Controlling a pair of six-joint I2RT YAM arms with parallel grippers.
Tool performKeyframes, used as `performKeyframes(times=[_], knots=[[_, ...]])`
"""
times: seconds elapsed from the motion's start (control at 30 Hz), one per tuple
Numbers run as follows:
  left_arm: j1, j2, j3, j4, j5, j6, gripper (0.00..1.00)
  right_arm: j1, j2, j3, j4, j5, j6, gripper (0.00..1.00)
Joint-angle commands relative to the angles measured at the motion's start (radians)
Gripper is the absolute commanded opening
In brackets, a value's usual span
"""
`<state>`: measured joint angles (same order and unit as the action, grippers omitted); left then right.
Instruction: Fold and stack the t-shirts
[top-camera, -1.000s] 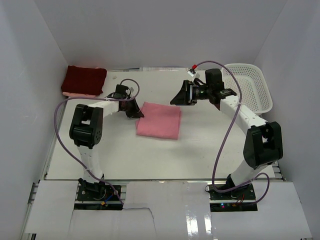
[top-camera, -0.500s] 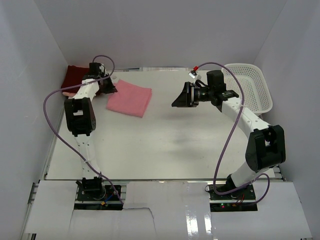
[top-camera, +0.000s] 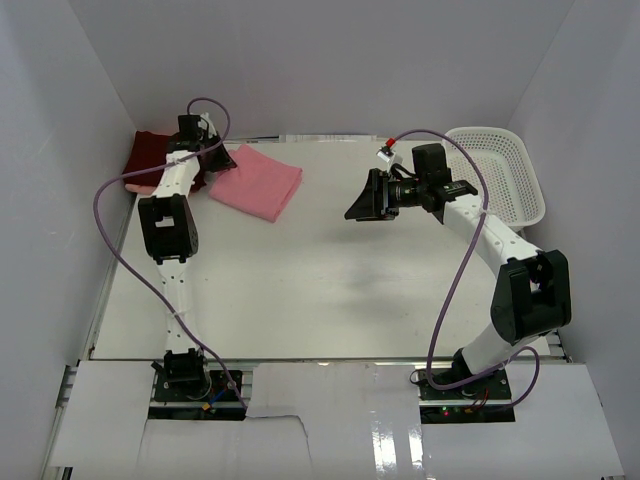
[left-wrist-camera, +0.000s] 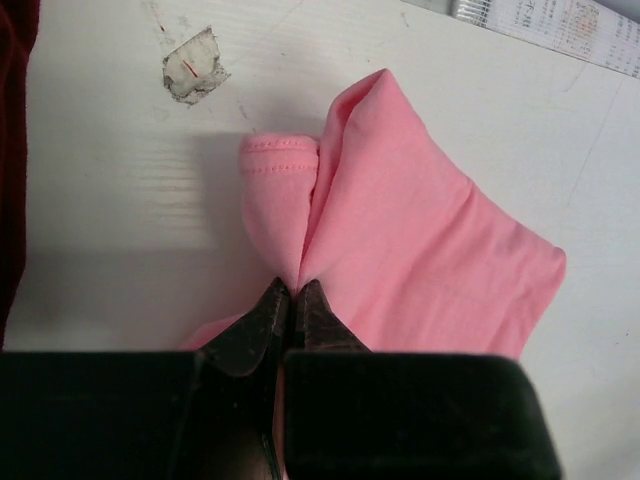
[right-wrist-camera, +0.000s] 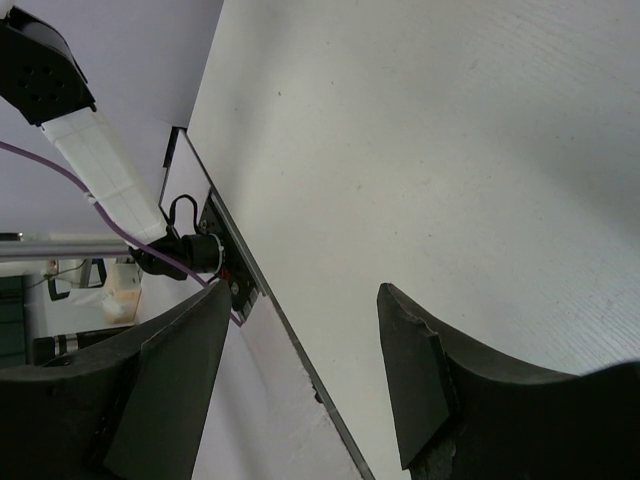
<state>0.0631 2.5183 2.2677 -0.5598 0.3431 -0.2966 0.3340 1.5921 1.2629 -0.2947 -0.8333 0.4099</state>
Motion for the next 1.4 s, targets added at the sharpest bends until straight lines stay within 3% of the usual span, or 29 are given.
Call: performKeyframes(times=[0.0, 0.2, 0.4, 1.03, 1.2, 1.37], knots=[[0.001, -0.093, 0.015, 0.001, 0.008, 0.007, 0.0, -0.004, -0.008, 0.021, 0.008, -0.001, -0.01, 0.67], [0.043, -0.2, -0.039, 0.044, -0.019, 0.002, 0.0, 0.002, 0.006, 0.004, 0.014, -0.003, -0.008, 0.67], [0.096, -0.251, 0.001, 0.064, 0.019, -0.027, 0.0, 0.008, 0.012, 0.0, 0.005, -0.001, -0.017, 0.67], [0.27, -0.23, 0.073, 0.143, 0.109, -0.087, 0.0, 0.051, 0.048, 0.001, -0.043, 0.02, -0.022, 0.67], [0.28, -0.196, 0.076, 0.172, 0.028, -0.079, 0.0, 0.074, 0.063, 0.006, -0.043, 0.026, -0.011, 0.67], [0.282, -0.199, 0.0, 0.299, -0.076, -0.082, 0.0, 0.092, 0.089, 0.042, -0.069, 0.026, -0.01, 0.67]])
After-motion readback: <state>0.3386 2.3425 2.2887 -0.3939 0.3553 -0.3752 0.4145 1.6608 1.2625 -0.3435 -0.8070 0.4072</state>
